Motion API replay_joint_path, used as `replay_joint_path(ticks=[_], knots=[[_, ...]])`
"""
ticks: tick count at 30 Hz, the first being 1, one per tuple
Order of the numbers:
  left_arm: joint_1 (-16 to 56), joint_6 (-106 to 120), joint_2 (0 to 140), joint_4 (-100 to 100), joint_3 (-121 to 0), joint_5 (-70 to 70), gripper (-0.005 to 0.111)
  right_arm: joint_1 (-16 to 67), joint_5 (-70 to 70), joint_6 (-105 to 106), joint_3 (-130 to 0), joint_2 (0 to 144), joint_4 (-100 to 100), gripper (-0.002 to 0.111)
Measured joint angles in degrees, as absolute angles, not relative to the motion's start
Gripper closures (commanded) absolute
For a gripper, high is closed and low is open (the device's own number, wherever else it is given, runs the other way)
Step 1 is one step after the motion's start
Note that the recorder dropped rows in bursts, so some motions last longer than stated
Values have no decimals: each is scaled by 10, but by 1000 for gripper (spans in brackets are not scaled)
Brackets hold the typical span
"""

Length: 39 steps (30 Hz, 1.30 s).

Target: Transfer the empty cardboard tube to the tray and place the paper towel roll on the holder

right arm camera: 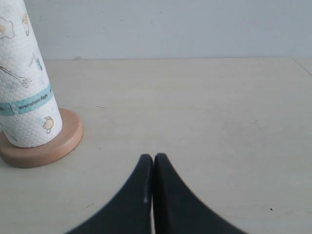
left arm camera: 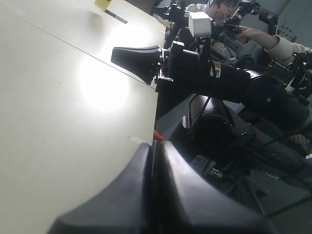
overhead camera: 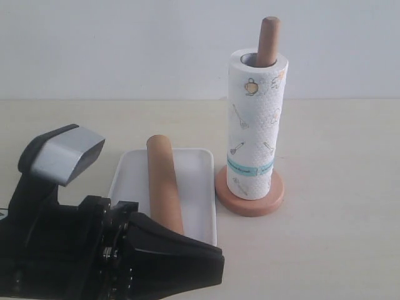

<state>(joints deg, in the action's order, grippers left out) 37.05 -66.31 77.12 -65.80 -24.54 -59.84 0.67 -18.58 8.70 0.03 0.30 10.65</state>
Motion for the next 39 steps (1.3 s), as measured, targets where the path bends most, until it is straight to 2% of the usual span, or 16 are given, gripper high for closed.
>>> replay_joint_path(ticks=[10, 23, 29, 34, 39], knots=[[355, -663, 771, -635, -245, -600, 103, 7, -186, 87, 0, 3, 106, 108], [235, -772, 695, -570, -245, -617, 103, 7, -186, 87, 0, 3, 106, 108], [219, -753, 482, -594, -233, -475, 103, 7, -189, 87, 0, 3, 106, 108], [219, -754, 324, -600, -177, -335, 103, 7, -194, 87, 0, 3, 106, 108], [201, -754, 185, -612, -112, -251, 103, 7, -194, 87, 0, 3, 106, 108]])
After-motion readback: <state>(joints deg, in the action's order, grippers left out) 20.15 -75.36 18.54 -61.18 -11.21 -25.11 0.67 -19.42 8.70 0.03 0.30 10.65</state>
